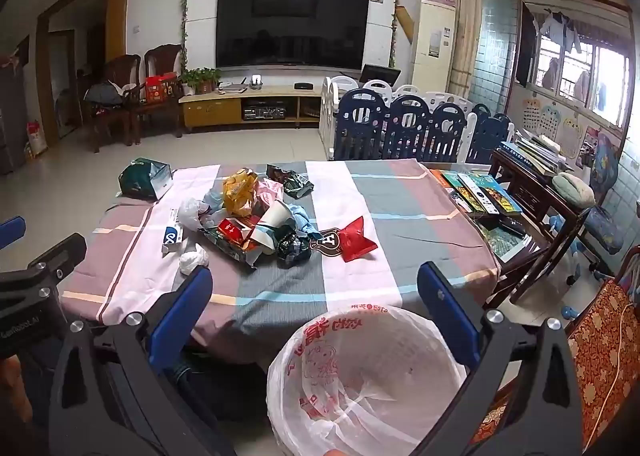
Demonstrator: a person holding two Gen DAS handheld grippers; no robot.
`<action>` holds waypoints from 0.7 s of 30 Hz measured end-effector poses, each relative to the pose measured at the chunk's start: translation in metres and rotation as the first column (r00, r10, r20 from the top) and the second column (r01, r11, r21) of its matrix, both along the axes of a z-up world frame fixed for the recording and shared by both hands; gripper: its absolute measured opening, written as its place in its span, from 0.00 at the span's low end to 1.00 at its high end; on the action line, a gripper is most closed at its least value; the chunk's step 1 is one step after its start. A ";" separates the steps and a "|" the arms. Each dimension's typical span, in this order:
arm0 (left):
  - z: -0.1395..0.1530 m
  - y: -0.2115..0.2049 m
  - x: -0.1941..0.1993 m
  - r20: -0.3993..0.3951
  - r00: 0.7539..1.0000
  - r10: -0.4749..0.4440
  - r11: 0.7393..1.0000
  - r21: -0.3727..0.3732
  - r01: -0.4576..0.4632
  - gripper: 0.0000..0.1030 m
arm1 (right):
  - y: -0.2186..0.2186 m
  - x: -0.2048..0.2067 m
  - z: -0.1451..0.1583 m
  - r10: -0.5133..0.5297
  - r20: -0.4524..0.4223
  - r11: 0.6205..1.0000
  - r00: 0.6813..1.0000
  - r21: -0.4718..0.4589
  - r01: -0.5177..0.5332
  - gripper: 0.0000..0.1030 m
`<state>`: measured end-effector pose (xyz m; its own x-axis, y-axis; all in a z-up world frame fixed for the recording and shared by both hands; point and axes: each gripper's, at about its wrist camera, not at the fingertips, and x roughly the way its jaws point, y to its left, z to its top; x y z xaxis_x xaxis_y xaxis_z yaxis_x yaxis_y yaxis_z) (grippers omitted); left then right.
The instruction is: Collect trash
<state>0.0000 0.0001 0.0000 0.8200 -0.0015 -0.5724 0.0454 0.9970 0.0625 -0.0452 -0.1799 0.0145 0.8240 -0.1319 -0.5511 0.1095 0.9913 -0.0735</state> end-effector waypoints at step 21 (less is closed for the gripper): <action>0.000 0.000 0.000 -0.006 1.000 0.000 1.000 0.000 0.000 0.97 | 0.002 0.000 -0.001 0.000 0.000 1.000 1.000 0.002 0.000 0.97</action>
